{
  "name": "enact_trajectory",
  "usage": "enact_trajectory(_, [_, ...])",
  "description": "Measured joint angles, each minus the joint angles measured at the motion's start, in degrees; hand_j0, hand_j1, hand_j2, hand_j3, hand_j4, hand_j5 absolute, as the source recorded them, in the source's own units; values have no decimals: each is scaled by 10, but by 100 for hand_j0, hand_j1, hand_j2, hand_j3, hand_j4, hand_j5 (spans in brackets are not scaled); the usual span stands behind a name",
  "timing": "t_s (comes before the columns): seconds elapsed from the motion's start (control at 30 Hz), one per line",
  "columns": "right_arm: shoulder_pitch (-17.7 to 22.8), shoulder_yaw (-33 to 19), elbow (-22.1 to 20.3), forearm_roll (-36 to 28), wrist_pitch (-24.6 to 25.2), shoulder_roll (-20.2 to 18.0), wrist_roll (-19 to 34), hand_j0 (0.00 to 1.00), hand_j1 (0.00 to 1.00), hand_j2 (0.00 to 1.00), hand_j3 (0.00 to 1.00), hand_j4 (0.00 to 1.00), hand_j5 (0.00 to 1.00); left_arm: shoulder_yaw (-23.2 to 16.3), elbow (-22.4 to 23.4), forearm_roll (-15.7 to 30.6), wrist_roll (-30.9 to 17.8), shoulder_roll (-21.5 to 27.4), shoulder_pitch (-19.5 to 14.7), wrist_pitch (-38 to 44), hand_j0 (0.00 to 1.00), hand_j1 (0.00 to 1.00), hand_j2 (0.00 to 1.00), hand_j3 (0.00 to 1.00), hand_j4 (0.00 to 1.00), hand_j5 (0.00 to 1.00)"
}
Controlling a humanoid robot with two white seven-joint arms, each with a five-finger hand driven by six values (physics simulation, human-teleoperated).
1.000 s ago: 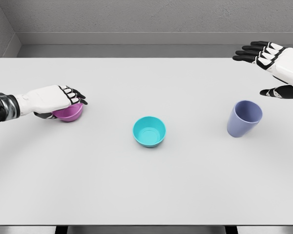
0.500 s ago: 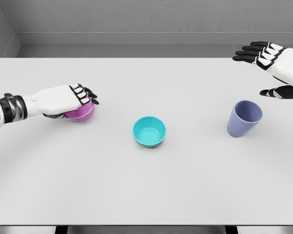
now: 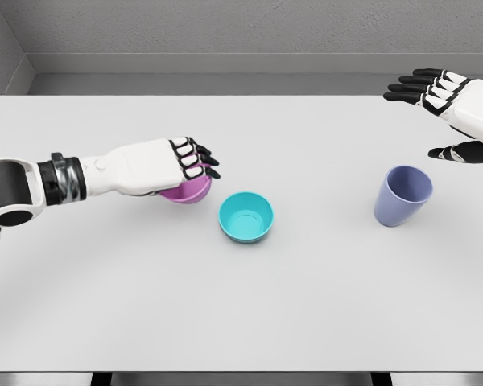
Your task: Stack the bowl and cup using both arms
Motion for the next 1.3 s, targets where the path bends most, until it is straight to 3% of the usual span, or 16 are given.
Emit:
enact_trajectory(0.47, [0,0,0,0,0,0,0,100,100,100,100,100,100,-29,-10,-4,-2,-60,-3,0,54,54,54,54,54,54])
enact_trajectory(1.0, [1,0,0,0,0,0,0,100,100,100,100,100,100,-51,-8,-16,-3,-85,-5,0,57,57,57,57,57,57])
enact_trajectory(1.07, [1,0,0,0,0,0,0,100,100,100,100,100,100,-51,-8,-16,-4,-86,-5,0,66,66,66,66,66,66])
enact_trajectory(1.2, [1,0,0,0,0,-1,0,100,100,100,100,100,100,-51,-7,-16,-4,-86,-5,0,97,97,97,97,97,97])
enact_trajectory(1.3, [1,0,0,0,0,-1,0,100,100,100,100,100,100,-51,-7,-16,-4,-86,-5,0,100,100,100,100,100,100])
